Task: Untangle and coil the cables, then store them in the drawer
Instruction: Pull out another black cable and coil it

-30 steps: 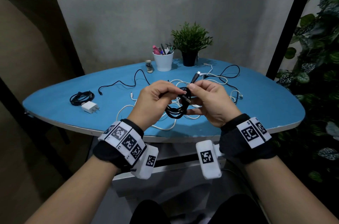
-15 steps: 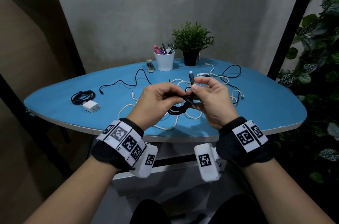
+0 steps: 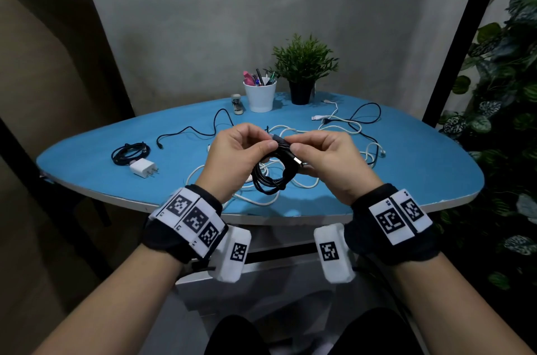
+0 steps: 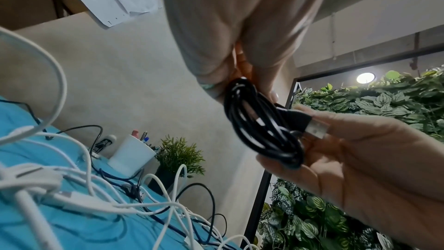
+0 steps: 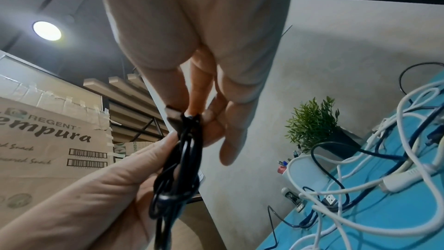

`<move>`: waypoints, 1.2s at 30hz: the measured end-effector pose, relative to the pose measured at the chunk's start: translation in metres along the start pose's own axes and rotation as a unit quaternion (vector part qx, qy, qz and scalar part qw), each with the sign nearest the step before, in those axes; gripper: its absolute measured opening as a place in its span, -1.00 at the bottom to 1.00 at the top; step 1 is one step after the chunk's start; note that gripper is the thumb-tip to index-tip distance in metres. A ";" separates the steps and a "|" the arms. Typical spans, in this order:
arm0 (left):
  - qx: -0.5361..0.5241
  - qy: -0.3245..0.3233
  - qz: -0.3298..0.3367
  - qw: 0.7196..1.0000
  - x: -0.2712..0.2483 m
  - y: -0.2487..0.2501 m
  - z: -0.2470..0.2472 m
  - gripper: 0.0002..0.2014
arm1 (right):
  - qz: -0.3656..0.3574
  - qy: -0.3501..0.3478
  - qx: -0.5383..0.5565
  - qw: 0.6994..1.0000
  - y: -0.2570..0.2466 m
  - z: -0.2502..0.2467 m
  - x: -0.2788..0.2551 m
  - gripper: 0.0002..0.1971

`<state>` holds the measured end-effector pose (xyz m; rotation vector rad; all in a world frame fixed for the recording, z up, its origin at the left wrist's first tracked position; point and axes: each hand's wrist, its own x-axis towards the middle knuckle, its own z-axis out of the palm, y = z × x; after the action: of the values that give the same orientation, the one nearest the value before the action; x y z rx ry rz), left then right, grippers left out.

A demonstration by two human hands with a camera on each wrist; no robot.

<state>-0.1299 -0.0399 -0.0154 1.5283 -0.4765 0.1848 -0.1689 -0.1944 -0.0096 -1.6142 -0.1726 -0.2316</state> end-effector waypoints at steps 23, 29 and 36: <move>0.351 0.020 0.172 0.920 0.004 -0.002 0.001 -0.83 | -0.044 0.067 -0.132 0.988 0.003 0.007 0.008 -0.78; 0.195 -0.038 0.040 0.979 0.004 0.004 0.001 -0.78 | -0.030 0.043 -0.098 0.994 0.000 0.007 0.007 -0.73; 0.032 -0.012 0.013 0.999 -0.002 0.007 0.009 -0.84 | -0.019 0.057 -0.006 0.998 0.002 0.008 0.009 -0.77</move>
<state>-0.1360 -0.0479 -0.0099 1.5884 -0.5142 0.2029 -0.1590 -0.1867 -0.0091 -1.6059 -0.1145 -0.3550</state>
